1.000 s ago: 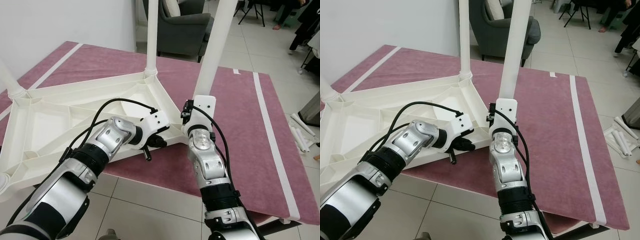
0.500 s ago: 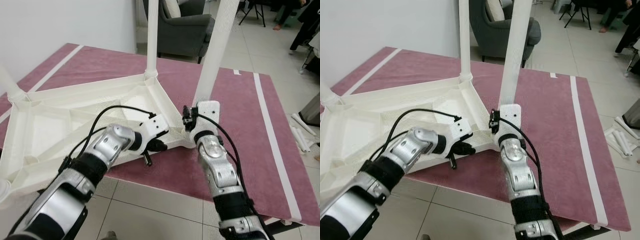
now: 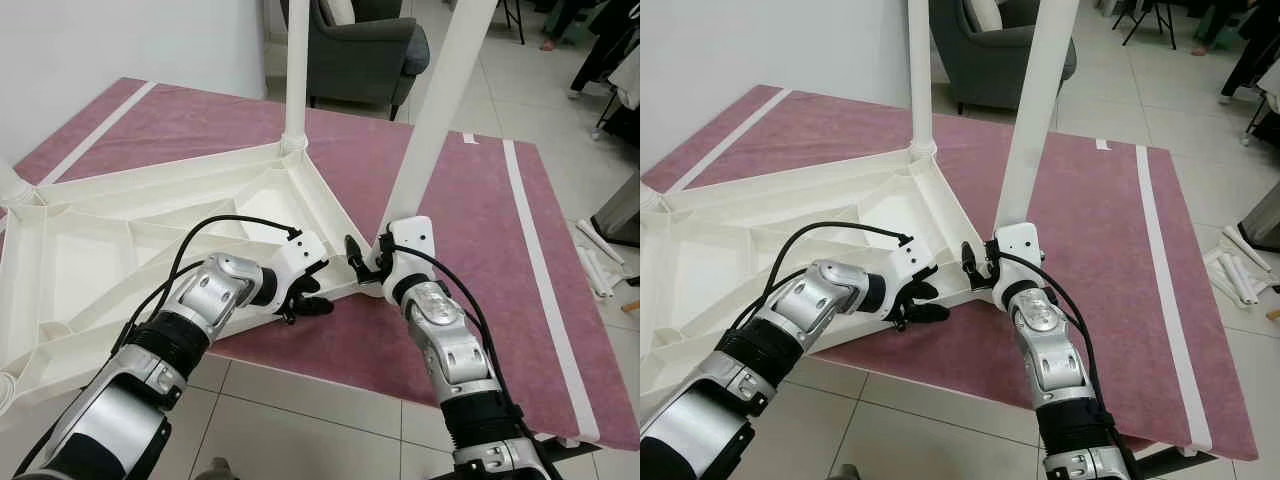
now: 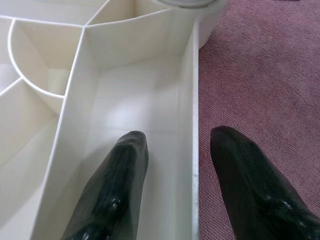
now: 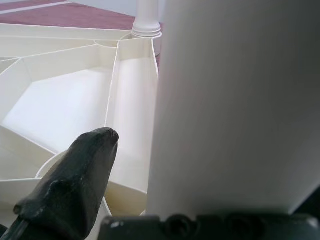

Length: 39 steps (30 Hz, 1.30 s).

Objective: Building children table

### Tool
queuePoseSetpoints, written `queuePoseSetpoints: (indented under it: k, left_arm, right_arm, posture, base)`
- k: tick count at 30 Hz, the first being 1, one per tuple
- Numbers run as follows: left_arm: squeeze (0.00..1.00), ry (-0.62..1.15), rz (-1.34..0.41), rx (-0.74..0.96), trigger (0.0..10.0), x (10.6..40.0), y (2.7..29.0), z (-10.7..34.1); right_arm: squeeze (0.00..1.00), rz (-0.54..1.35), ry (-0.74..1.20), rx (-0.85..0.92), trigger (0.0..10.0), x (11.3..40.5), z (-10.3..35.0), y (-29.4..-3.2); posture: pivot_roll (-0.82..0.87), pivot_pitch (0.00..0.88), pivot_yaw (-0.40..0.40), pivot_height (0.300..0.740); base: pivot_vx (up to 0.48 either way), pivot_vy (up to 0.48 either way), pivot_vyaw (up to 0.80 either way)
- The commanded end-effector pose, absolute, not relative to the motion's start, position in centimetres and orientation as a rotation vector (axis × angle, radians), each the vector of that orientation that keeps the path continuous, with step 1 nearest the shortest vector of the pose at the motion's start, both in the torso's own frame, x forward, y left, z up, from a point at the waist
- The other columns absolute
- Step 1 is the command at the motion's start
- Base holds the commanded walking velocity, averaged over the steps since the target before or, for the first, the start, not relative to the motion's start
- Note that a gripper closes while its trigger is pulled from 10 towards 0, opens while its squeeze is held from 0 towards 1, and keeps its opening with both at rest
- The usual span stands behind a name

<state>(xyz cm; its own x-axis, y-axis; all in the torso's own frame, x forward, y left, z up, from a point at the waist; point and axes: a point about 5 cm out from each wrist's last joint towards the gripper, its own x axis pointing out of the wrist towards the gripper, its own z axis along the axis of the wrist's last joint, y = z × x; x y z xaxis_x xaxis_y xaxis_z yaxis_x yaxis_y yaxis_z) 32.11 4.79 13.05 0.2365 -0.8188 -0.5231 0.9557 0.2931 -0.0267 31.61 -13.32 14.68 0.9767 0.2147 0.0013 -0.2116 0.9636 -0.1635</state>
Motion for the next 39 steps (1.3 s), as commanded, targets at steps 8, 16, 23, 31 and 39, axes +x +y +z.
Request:
queuePoseSetpoints:
  k: [8,16,23,31,39]
  left_arm:
    - [0.00,-0.287,-1.290,0.429,10.0,30.6,4.1,20.6]
    - [0.00,-0.294,-1.285,0.424,10.0,30.5,4.2,20.8]
    - [0.00,-0.294,-1.285,0.424,10.0,30.5,4.2,20.8]
    - [0.00,-0.294,-1.285,0.424,10.0,30.5,4.2,20.8]
    - [0.00,-0.294,-1.285,0.424,10.0,30.5,4.2,20.8]
  right_arm:
    - [0.00,0.306,-0.111,-0.110,10.0,29.7,16.8,-15.5]
    - [0.00,0.304,-0.109,-0.108,10.0,29.4,16.8,-15.7]
    - [0.00,0.304,-0.109,-0.108,10.0,29.4,16.8,-15.7]
    - [0.00,0.304,-0.109,-0.108,10.0,29.4,16.8,-15.7]
    - [0.00,0.304,-0.109,-0.108,10.0,29.4,16.8,-15.7]
  posture:
    - [0.10,0.000,0.000,0.740]
    - [0.10,0.004,-0.005,0.740]
    - [0.10,0.004,-0.005,0.740]
    - [0.10,0.004,-0.005,0.740]
    - [0.10,0.004,-0.005,0.740]
  base:
    - [0.000,0.000,0.00]
    - [0.000,0.000,0.00]
    - [0.000,0.000,0.00]
    - [0.000,0.000,0.00]
    - [0.000,0.000,0.00]
